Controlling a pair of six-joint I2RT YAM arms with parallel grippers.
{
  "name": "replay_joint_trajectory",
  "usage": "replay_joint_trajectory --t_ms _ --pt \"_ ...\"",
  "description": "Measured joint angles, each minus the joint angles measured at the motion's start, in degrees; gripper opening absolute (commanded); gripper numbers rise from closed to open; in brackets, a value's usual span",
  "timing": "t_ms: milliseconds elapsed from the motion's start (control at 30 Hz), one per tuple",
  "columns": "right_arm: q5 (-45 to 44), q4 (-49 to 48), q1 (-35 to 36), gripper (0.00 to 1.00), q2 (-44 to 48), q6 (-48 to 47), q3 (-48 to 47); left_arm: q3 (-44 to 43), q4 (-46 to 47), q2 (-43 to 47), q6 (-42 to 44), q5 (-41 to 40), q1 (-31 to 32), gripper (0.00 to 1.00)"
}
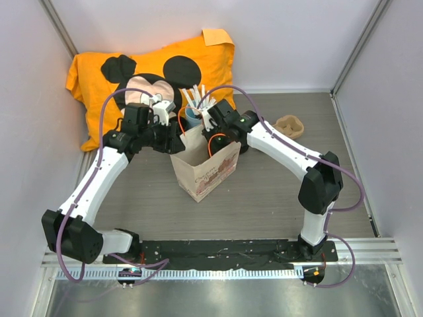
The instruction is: Pack the takeout coffee
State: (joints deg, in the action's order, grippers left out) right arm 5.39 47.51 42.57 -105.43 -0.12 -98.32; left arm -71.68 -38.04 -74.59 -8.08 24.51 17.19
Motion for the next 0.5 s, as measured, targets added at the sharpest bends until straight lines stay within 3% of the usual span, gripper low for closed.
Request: replay_joint_trajectory --t_ms 500 --pt "-0.6 0.2 0.4 0.01 -0.7 -0.9 -0.1 0.0 0.0 0.4 0.9 0.0 0.0 0.52"
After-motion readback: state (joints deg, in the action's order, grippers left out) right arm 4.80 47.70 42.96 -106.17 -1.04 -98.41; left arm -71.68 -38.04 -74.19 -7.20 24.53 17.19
